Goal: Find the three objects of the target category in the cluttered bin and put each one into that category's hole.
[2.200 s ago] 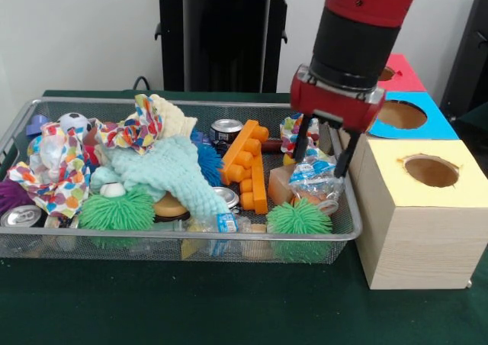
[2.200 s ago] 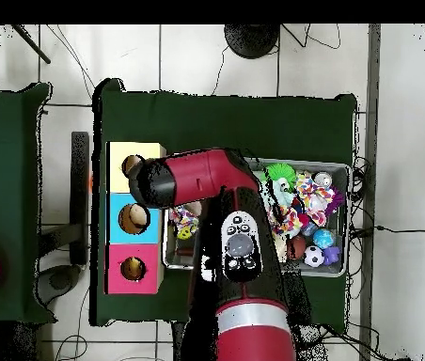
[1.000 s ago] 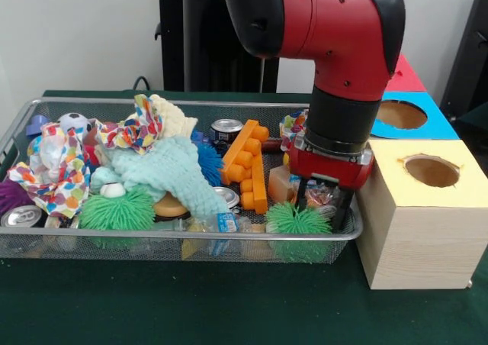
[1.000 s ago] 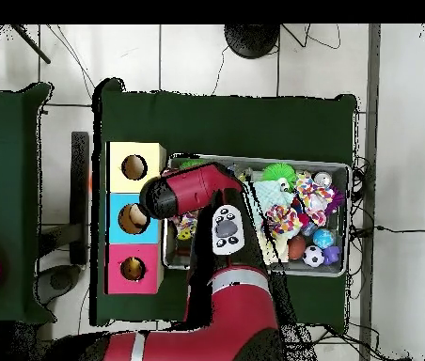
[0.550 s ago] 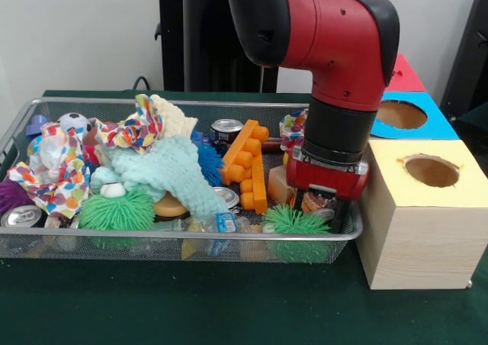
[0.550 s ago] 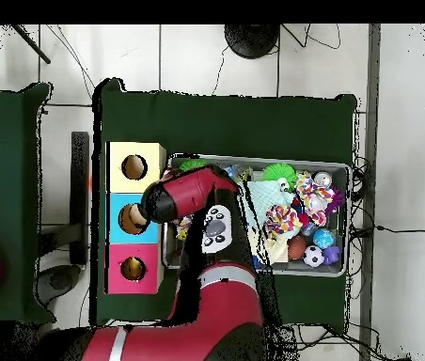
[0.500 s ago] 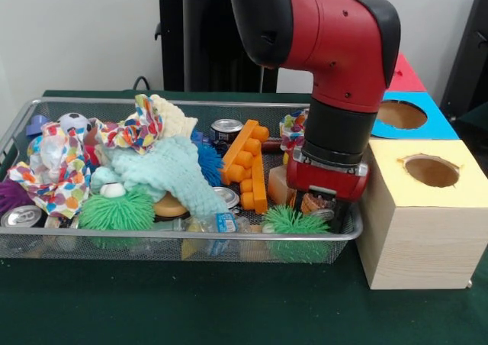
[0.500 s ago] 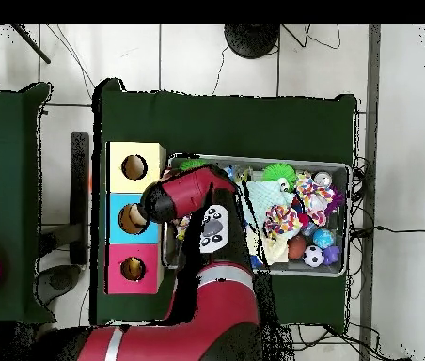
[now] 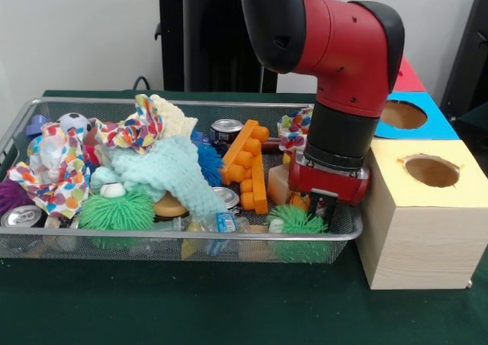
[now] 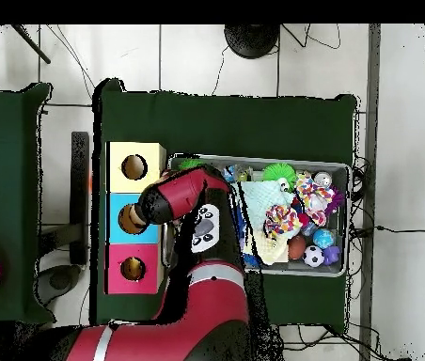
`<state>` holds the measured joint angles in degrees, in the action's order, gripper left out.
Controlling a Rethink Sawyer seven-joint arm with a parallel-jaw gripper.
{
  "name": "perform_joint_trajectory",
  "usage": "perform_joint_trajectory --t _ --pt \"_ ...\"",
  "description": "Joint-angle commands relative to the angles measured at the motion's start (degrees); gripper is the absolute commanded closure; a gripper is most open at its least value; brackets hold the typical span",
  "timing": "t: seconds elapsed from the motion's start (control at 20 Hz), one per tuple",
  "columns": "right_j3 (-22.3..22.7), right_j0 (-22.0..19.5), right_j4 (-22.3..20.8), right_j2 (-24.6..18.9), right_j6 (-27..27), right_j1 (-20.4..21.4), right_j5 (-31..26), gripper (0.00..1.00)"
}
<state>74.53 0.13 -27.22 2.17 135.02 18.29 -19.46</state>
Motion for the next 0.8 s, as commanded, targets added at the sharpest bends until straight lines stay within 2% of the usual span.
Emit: perform_joint_trajectory --t 0.05,0.3,0.4,0.45,0.65,0.8 --pt "0.94 -2.74 0.04 -6.97 -4.37 -4.16 -3.66 1.00" --pt "4.22 -4.78 2.85 -9.41 -5.07 -1.11 -8.69 1.00" --pt "8.69 -5.45 3.86 -10.13 -4.84 4.06 -9.18 1.00" --pt "10.86 -5.81 4.42 -10.54 -3.48 6.22 -7.62 1.00" --pt "16.79 -7.66 5.16 -12.02 -4.76 14.22 -8.24 1.00" --pt "19.79 -9.00 7.17 -13.02 -5.89 18.84 -13.08 1.00"
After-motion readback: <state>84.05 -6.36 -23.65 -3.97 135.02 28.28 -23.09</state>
